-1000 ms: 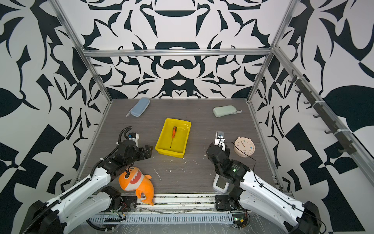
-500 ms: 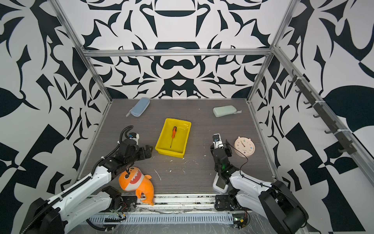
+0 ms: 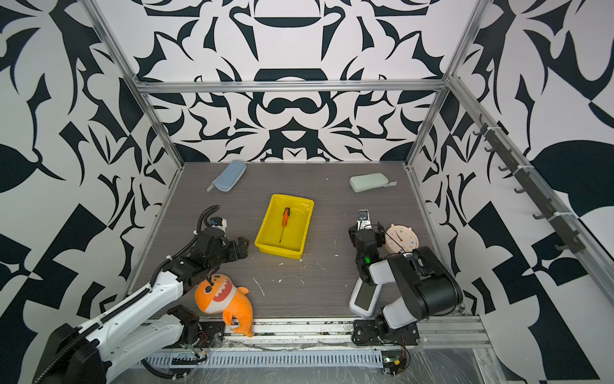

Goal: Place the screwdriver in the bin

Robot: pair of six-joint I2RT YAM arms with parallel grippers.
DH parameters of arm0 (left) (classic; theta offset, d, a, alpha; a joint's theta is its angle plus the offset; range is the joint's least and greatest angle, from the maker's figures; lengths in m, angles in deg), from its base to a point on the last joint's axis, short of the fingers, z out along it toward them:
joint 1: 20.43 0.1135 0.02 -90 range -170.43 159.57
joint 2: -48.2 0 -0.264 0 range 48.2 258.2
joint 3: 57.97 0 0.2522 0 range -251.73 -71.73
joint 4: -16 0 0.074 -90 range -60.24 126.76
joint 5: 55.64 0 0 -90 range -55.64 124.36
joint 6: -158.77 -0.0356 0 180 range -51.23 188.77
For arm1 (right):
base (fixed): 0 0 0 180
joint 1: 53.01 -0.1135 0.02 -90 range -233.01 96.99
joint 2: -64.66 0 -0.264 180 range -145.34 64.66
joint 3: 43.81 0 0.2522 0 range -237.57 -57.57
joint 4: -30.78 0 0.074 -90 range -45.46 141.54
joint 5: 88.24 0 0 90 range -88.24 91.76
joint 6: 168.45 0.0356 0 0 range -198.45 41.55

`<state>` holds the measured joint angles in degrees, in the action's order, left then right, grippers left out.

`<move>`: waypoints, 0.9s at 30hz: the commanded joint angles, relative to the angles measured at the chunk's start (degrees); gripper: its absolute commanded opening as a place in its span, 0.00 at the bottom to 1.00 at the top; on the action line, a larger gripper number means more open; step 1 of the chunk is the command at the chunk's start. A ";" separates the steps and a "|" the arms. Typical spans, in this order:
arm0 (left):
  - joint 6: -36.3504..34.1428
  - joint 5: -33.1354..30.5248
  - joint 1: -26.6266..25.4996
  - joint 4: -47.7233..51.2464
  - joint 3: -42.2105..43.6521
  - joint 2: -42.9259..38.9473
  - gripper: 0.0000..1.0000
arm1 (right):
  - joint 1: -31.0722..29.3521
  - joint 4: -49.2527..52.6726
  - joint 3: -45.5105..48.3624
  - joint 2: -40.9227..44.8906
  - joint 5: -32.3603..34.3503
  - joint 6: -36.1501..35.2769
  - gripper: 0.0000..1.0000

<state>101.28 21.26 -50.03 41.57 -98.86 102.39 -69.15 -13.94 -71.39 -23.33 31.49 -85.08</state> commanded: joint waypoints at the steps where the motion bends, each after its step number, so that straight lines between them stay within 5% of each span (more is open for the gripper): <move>1: 1.05 -3.33 -0.01 0.59 -1.66 -0.02 1.00 | 0.79 -9.02 0.89 0.44 -0.30 2.07 0.85; 4: 1.41 -4.24 -0.06 0.67 -1.86 0.64 1.00 | 3.13 -17.45 1.67 -5.70 -0.79 2.53 0.88; 7: 1.52 -5.06 -0.02 1.26 -2.15 1.55 1.00 | 2.78 -8.53 -0.71 -3.13 -1.78 2.97 0.87; 8: 1.33 -5.74 -0.04 1.81 -2.43 1.85 1.00 | 3.26 -4.93 -2.43 -2.77 -2.42 3.72 1.00; 11: 0.88 -10.10 -0.14 3.75 -3.75 2.40 1.00 | 3.75 -4.22 -3.06 -2.98 -1.69 4.12 1.00; 15: -4.44 -25.23 -0.04 4.02 -7.78 2.32 1.00 | 3.75 -3.60 -3.38 -2.97 -1.61 4.26 1.00; 19: -20.58 -44.16 0.35 -16.82 -3.78 4.47 1.00 | 3.75 -3.70 -3.40 -3.00 -1.69 4.26 1.00; 22: -36.89 -40.51 3.65 -40.47 4.23 9.27 1.00 | 3.75 -3.77 -3.40 -2.99 -1.61 4.26 1.00; 27: -33.64 -28.67 12.34 -48.13 6.99 15.23 1.00 | 3.74 -3.80 -3.35 -2.99 -1.62 4.26 1.00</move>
<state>71.14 -11.46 -40.79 5.92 -92.44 116.71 -65.65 -16.50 -73.86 -27.42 29.61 -81.58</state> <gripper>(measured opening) 0.996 0.999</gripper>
